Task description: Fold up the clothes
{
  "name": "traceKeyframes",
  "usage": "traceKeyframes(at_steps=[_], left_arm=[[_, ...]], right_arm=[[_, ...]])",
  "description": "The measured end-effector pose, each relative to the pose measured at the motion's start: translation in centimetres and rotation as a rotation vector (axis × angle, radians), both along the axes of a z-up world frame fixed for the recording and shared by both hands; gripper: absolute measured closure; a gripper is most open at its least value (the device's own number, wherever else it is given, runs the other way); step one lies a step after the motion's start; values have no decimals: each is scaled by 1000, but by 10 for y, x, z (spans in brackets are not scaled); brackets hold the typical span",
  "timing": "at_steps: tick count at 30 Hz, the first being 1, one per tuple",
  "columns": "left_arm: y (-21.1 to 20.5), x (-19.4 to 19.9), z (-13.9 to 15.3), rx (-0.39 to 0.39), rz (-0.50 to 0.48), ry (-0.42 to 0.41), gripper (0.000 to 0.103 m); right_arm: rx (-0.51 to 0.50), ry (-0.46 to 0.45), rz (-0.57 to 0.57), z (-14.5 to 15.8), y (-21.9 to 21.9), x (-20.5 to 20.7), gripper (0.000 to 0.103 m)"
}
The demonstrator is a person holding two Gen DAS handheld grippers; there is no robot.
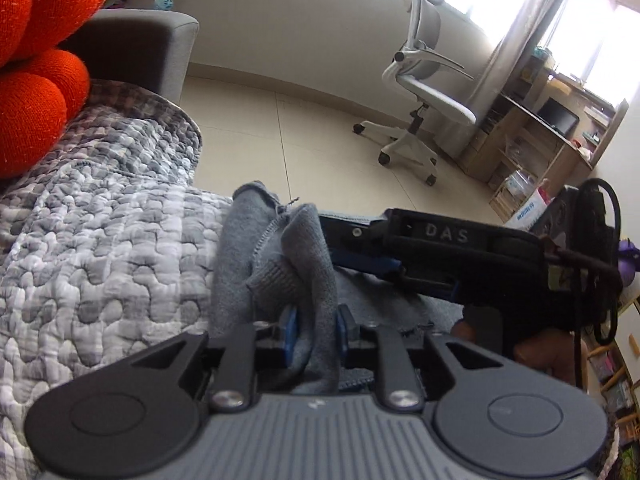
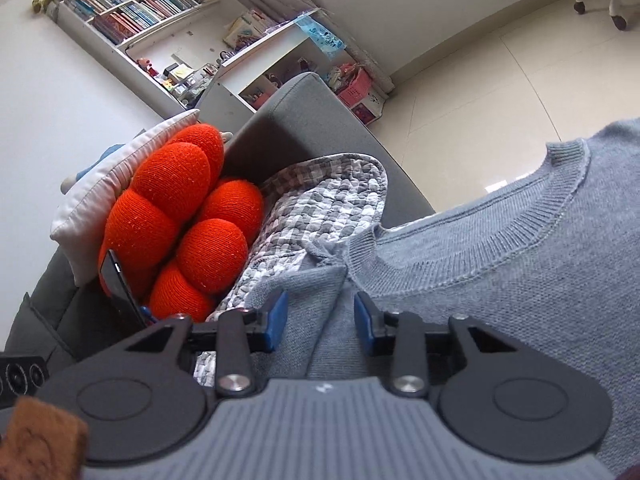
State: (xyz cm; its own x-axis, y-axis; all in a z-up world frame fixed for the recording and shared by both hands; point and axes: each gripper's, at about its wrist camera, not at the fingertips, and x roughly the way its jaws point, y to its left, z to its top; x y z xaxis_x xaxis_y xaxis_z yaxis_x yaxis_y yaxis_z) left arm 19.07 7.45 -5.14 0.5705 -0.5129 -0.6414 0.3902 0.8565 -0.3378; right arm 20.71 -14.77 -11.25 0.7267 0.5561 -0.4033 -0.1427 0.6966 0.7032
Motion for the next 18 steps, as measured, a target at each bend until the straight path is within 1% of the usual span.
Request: traceKeyframes(at_steps=[3,4,5,7,8,11,13,16,18], left_arm=[[6,-2,10,-21,3,4,72],[8,-3,13,-29,7,5,66],[10,-5,17,-28,17,0,63],[15,-8,22,-13,44,-13,60],[18,-8,23,-2,59,-18,56],[26,-5,20,29,106,-18,56],[29,1,16,40,127,-21,59],[26,12,10,42,104,-82,59],[22,20,5,45,84,-93,59]], right_arm=[[16,12,0,-2,-3,1,68],[19,12,-2,-2,-3,0,68],[22,11,-3,-1,-4,0,67],[28,10,-6,-1,-5,0,66],[30,12,-8,-2,-5,0,66],[36,17,-12,-2,-7,1,65],[40,20,-15,-3,-7,1,65],[37,24,-17,-4,-7,2,65],[35,24,-17,-4,-8,2,65]])
